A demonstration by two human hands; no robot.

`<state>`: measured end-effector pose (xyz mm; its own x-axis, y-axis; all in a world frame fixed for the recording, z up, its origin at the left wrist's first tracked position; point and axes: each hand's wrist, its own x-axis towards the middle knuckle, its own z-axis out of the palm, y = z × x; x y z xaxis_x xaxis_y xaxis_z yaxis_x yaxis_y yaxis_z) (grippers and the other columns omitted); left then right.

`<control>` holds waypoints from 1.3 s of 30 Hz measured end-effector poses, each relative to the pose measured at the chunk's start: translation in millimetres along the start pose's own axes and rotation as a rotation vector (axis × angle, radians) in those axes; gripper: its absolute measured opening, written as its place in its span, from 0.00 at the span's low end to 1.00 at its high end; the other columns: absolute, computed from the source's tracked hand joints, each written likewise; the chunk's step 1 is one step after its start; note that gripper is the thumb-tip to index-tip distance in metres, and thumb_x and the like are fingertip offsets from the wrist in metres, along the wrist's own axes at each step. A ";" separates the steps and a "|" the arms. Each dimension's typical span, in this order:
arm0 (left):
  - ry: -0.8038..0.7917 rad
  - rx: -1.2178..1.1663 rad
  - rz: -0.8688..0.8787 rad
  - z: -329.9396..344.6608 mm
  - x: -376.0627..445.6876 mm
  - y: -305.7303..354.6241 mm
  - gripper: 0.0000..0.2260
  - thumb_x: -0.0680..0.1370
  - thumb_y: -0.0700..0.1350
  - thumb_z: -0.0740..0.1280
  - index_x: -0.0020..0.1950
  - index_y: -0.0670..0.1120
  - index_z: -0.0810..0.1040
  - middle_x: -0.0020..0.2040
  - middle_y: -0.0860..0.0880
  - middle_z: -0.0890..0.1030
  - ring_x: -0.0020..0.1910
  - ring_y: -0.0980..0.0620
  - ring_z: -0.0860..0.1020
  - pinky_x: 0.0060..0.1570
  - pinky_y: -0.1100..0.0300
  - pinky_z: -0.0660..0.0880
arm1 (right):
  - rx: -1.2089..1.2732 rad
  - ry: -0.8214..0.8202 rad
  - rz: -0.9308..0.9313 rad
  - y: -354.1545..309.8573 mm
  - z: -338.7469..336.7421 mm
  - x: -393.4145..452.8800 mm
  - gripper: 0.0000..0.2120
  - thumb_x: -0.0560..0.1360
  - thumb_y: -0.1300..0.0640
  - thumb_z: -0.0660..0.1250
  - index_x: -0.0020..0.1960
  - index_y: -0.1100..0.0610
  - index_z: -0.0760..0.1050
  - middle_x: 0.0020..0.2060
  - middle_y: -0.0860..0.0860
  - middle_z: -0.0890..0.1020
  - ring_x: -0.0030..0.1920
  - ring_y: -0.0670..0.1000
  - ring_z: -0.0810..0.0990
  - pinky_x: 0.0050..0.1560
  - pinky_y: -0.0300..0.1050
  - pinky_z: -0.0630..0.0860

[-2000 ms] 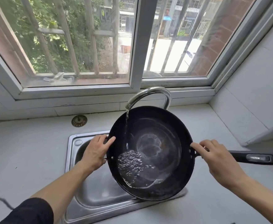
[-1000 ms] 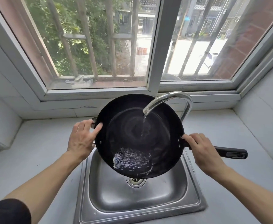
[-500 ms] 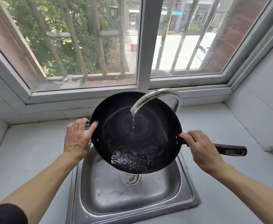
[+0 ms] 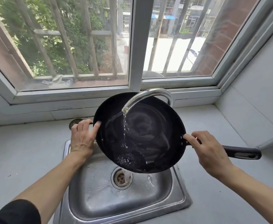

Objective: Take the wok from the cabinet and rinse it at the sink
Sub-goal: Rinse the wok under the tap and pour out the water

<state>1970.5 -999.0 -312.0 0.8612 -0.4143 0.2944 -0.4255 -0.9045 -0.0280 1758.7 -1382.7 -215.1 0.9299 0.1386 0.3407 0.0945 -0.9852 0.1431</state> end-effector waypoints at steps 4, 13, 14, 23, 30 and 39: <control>-0.027 -0.005 -0.012 4.3 -1.4 3.8 0.43 0.55 0.37 0.81 0.68 0.51 0.70 0.58 0.42 0.72 0.55 0.40 0.72 0.54 0.46 0.66 | -0.033 0.002 -0.015 0.5 -5.2 -1.2 0.35 0.60 0.80 0.64 0.63 0.57 0.69 0.46 0.57 0.75 0.42 0.59 0.72 0.39 0.53 0.75; -0.086 -0.108 -0.019 5.7 -13.9 21.9 0.43 0.56 0.43 0.83 0.67 0.51 0.69 0.57 0.39 0.74 0.55 0.38 0.73 0.54 0.45 0.67 | -0.099 -0.014 -0.049 1.9 -28.9 -5.7 0.36 0.58 0.80 0.62 0.63 0.57 0.70 0.44 0.56 0.74 0.40 0.59 0.72 0.37 0.52 0.73; -0.083 -0.125 -0.015 4.7 -15.2 23.4 0.42 0.56 0.45 0.83 0.67 0.50 0.69 0.57 0.39 0.75 0.55 0.37 0.74 0.53 0.45 0.68 | -0.103 -0.017 -0.046 2.9 -29.5 -6.5 0.36 0.58 0.80 0.62 0.63 0.57 0.70 0.44 0.56 0.74 0.40 0.59 0.72 0.37 0.52 0.72; -0.056 -0.071 -0.005 -17.1 -22.9 -6.5 0.38 0.60 0.53 0.82 0.66 0.49 0.73 0.58 0.39 0.75 0.57 0.38 0.73 0.52 0.45 0.68 | -0.016 -0.012 -0.030 -7.1 -4.8 3.1 0.37 0.58 0.80 0.64 0.64 0.56 0.69 0.46 0.56 0.75 0.42 0.59 0.72 0.38 0.52 0.73; -0.093 0.035 -0.048 -40.6 -37.9 -57.1 0.43 0.53 0.42 0.84 0.67 0.48 0.74 0.58 0.39 0.74 0.55 0.37 0.73 0.50 0.45 0.67 | 0.122 0.017 -0.080 -36.0 29.7 29.5 0.35 0.61 0.78 0.66 0.63 0.55 0.68 0.47 0.55 0.76 0.42 0.58 0.73 0.40 0.52 0.75; -0.055 0.149 -0.072 -74.4 -52.8 -112.5 0.47 0.51 0.37 0.84 0.69 0.47 0.73 0.59 0.37 0.74 0.57 0.34 0.72 0.53 0.40 0.67 | 0.268 0.045 -0.112 -75.7 66.3 74.1 0.33 0.63 0.76 0.69 0.64 0.55 0.69 0.50 0.56 0.77 0.47 0.58 0.75 0.48 0.52 0.76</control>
<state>1952.2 -867.9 -253.3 0.9034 -0.3494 0.2485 -0.3200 -0.9352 -0.1517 1844.0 -1304.5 -262.3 0.8923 0.2464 0.3784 0.2915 -0.9543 -0.0660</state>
